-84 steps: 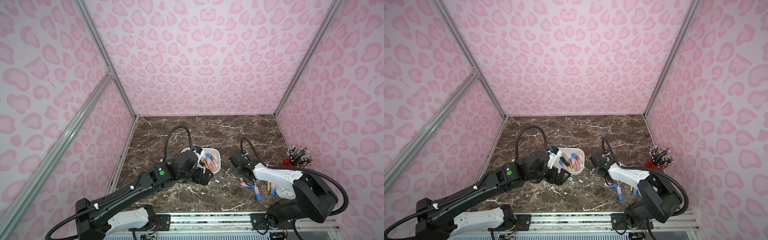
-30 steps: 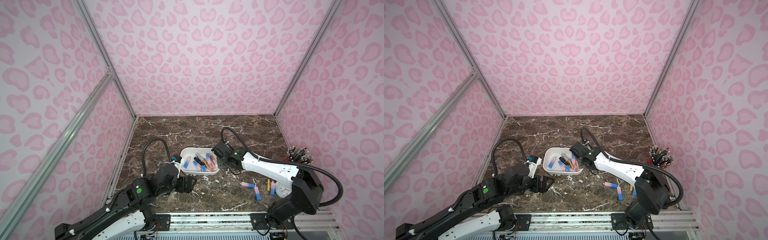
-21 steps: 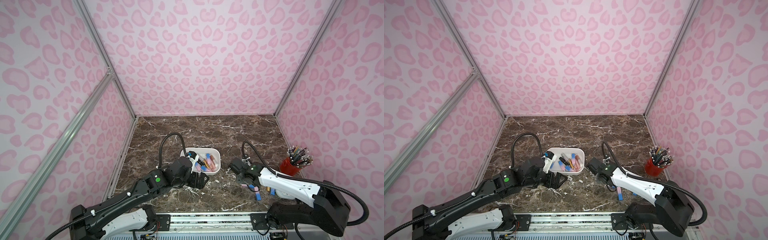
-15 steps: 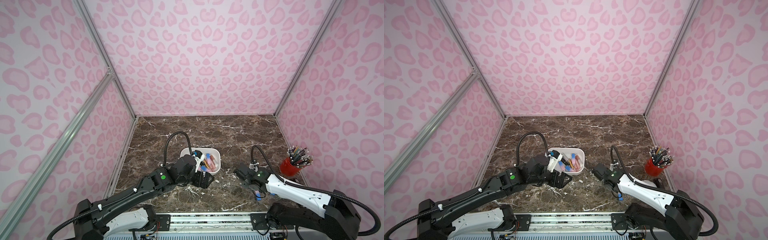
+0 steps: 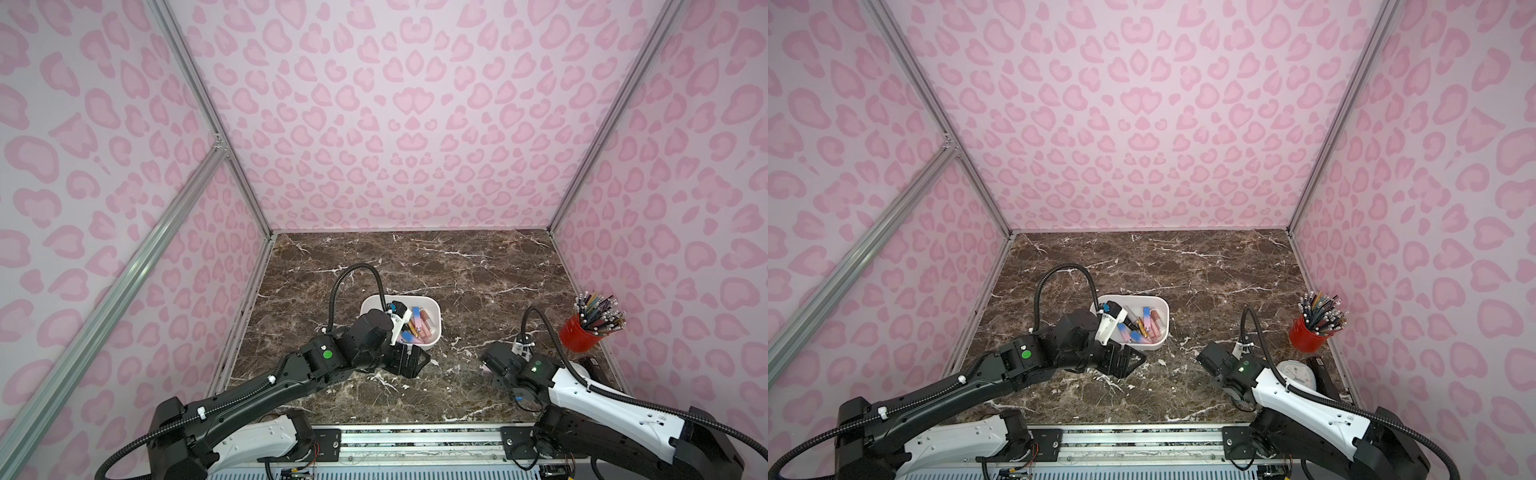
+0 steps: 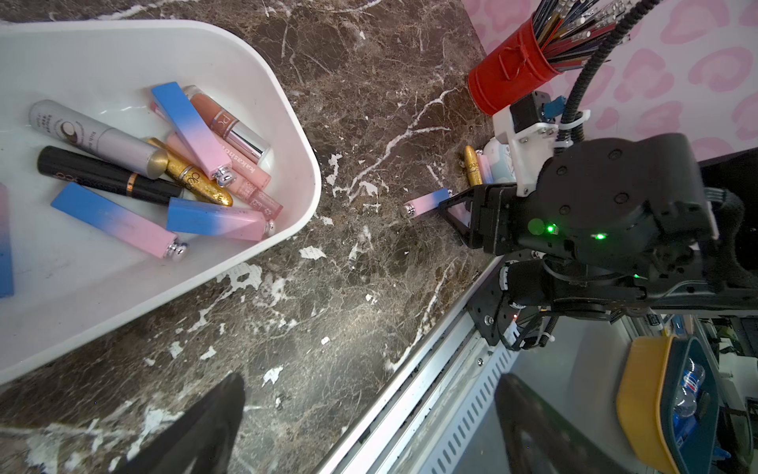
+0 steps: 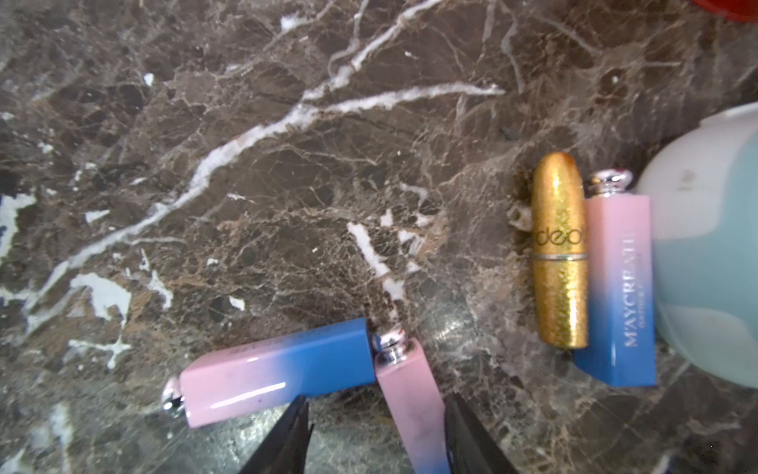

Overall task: Put the lipstick into the storage box
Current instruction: Pick up the lipstick at the center of the board.

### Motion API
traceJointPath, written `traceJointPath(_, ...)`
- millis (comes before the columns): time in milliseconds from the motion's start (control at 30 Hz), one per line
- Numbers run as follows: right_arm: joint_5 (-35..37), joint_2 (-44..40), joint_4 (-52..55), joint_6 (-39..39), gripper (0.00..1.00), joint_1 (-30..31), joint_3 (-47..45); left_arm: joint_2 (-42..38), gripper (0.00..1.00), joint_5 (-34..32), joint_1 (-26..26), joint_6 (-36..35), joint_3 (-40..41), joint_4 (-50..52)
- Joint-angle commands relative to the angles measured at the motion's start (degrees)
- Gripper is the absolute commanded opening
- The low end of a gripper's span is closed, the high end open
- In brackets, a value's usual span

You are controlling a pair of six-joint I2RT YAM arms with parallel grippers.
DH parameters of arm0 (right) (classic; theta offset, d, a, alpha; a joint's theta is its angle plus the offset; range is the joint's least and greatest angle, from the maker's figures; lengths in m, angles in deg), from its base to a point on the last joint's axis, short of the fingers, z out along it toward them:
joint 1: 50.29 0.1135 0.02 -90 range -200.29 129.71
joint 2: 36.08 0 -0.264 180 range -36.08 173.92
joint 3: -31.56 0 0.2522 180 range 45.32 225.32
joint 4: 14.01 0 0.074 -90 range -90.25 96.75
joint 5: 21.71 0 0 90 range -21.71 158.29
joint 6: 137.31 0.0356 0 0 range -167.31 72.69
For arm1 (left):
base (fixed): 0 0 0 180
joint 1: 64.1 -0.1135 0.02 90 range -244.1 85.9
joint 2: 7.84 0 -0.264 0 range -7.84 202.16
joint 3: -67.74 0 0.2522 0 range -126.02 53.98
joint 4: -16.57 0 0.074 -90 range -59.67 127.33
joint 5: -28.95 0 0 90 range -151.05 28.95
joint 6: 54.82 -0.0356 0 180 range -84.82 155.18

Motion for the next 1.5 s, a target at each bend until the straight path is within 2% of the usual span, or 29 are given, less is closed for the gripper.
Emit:
traceJointPath(0,-0.3,-0.9,-0.3,0.8,0.56,-0.1,-0.4,0.1,0.98,0.5,0.0,-0.6,-0.1,-2.1)
traceJointPath(167,-0.8,0.5,-1.2,-0.6,0.56,-0.2,0.5,-0.4,0.98,0.2,0.0,-0.3,0.4,-2.2)
traceJointPath(667,-4.2,12.2,-8.3,-4.2,0.54,0.0,5.8,-4.5,0.98,-2.3,-0.1,0.1,2.5,-0.4)
traceJointPath(900,-5.0,16.9,-9.6,-5.2,0.5,0.8,8.3,-5.5,0.98,-3.1,-0.2,0.2,2.9,0.6)
traceJointPath(1200,-4.4,14.2,-8.4,-2.5,0.43,3.9,6.4,-5.9,0.98,-3.7,-0.2,0.1,3.0,0.8)
traceJointPath(1367,-5.3,17.1,-9.6,-2.7,0.42,4.2,6.5,-5.8,0.98,-3.4,-0.2,0.3,3.2,0.3)
traceJointPath(1467,-5.0,18.8,-9.3,-2.9,0.34,4.7,7.6,-6.2,0.98,-3.6,-0.2,0.4,3.2,0.6)
